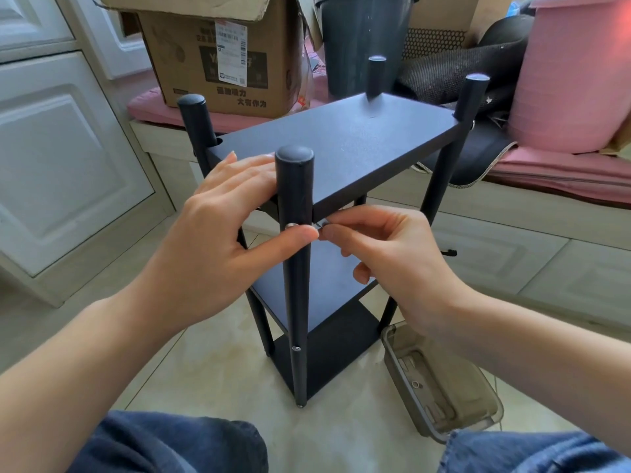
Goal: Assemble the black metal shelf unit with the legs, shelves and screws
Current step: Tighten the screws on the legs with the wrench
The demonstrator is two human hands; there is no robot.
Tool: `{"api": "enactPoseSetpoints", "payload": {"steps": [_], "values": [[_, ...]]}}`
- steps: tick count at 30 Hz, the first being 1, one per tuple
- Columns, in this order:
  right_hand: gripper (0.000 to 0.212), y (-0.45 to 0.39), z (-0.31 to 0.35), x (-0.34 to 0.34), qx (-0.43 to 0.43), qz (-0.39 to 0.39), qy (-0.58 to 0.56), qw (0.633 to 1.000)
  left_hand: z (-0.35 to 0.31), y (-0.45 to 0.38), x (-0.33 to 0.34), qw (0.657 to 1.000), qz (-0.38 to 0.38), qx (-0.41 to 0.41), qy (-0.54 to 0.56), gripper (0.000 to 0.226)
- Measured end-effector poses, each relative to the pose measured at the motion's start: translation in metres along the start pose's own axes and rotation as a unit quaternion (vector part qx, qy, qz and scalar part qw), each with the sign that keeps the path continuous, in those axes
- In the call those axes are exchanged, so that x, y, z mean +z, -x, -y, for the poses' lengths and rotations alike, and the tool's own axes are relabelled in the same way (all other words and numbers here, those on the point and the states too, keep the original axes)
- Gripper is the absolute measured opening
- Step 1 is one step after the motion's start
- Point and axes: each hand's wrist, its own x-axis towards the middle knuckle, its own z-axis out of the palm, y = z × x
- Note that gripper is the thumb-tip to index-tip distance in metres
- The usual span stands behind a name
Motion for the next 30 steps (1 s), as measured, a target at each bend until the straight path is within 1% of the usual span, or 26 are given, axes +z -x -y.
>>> {"api": "enactPoseSetpoints", "payload": {"steps": [7, 11, 16, 24, 26, 28, 30], "values": [[0.008, -0.004, -0.004, 0.011, 0.009, 0.014, 0.008, 1.000, 0.000, 0.000, 0.000, 1.000, 0.000, 0.000, 0.001, 0.052], [0.007, -0.006, -0.003, 0.018, 0.018, 0.016, -0.007, 1.000, 0.000, 0.000, -0.001, 1.000, 0.000, -0.002, 0.001, 0.054], [0.020, -0.008, -0.001, 0.023, 0.031, 0.027, -0.017, 0.999, -0.001, 0.000, 0.000, 1.000, 0.001, -0.001, -0.001, 0.053], [0.022, -0.009, 0.001, 0.024, 0.038, 0.032, -0.018, 0.999, -0.001, 0.000, 0.000, 1.000, 0.002, -0.001, -0.003, 0.054], [0.019, -0.008, 0.000, 0.022, 0.037, 0.029, -0.011, 0.999, -0.001, 0.000, -0.001, 1.000, 0.001, -0.001, -0.003, 0.054], [0.010, -0.007, -0.002, 0.018, 0.040, 0.018, -0.010, 0.999, 0.000, 0.000, -0.001, 1.000, 0.001, 0.000, -0.005, 0.055], [0.009, -0.005, -0.003, 0.013, 0.036, 0.007, -0.013, 0.999, 0.000, 0.000, -0.001, 1.000, 0.002, 0.000, -0.006, 0.054]]}}
